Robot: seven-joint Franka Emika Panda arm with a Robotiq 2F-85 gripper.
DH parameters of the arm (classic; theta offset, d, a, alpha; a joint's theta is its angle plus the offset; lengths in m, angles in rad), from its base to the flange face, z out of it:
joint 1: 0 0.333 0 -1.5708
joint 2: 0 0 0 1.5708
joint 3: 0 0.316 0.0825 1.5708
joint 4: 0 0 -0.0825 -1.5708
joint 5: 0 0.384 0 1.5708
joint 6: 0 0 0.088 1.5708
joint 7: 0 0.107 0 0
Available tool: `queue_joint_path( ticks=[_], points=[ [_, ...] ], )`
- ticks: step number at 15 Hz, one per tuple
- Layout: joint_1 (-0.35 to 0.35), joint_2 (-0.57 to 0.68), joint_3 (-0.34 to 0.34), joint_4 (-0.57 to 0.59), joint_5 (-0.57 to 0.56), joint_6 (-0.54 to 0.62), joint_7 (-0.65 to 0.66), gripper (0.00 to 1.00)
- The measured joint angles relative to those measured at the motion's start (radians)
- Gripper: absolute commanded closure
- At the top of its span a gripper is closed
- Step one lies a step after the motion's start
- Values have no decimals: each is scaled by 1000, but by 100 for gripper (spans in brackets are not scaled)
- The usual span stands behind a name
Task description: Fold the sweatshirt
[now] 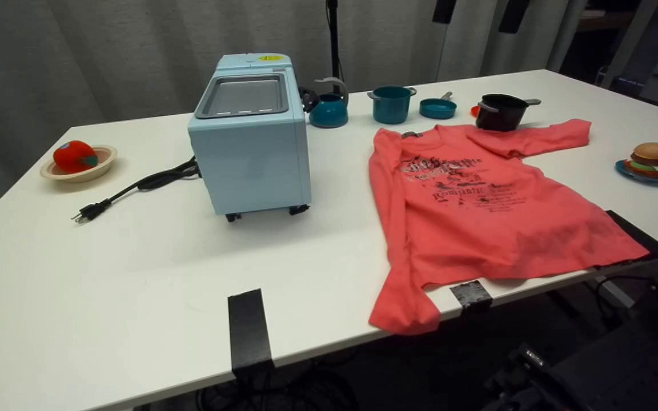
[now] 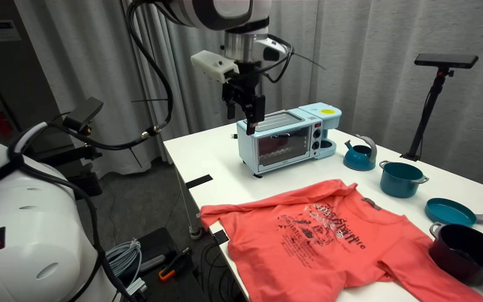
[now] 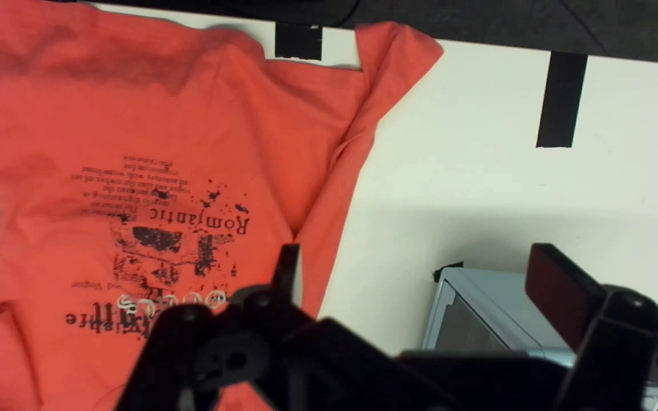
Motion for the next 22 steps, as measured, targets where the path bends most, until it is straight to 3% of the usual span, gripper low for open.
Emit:
queue_joint_path(
  ticks=[13,22],
  points=[
    [32,65,28,-21,-5,43,-8,0],
    [123,142,122,-150,-6,278,-16,0]
  ],
)
